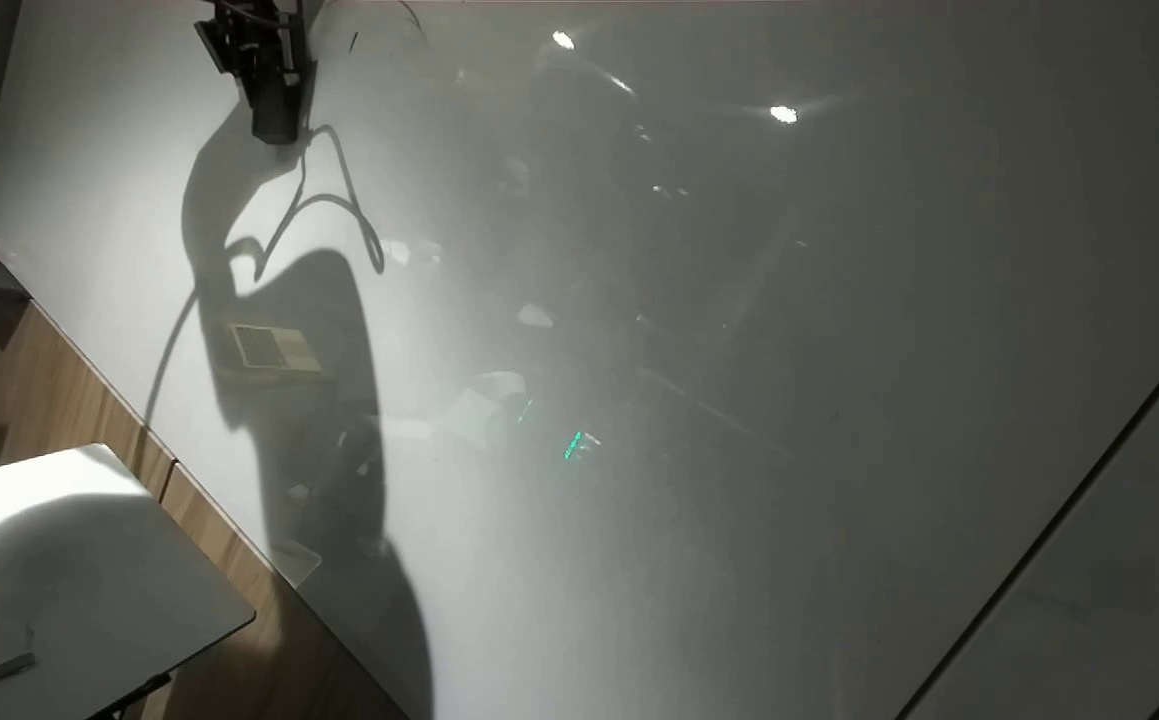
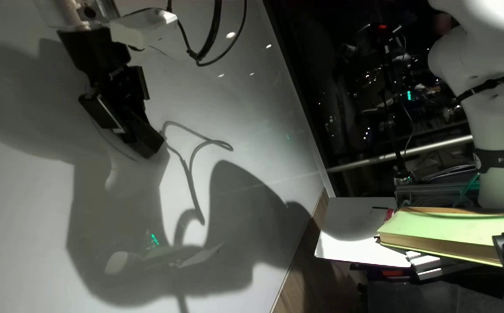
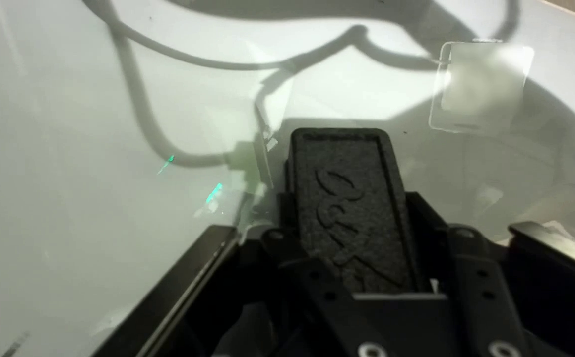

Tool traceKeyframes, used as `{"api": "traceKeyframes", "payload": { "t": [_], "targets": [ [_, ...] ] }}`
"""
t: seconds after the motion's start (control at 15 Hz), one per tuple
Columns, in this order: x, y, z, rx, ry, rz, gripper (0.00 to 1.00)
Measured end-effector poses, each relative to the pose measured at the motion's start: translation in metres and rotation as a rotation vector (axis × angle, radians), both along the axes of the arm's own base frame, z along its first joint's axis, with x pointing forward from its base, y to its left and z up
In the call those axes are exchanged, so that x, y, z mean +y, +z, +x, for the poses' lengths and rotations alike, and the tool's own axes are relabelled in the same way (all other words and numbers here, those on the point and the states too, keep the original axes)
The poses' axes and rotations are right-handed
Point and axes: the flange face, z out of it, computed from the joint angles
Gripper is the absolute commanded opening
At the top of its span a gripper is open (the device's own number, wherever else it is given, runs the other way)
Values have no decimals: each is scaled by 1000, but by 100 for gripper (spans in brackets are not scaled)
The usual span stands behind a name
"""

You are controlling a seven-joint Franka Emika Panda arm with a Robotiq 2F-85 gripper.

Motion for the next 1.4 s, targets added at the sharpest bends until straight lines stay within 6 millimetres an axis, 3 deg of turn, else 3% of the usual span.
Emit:
{"api": "traceKeyframes", "payload": {
  "t": [0.6,1.07,1.4],
  "targets": [
    [21,-58,4,44,36,-3,30],
    [22,-55,5,40,34,-2,30],
    [24,-33,4,24,20,9,30]
  ]
}}
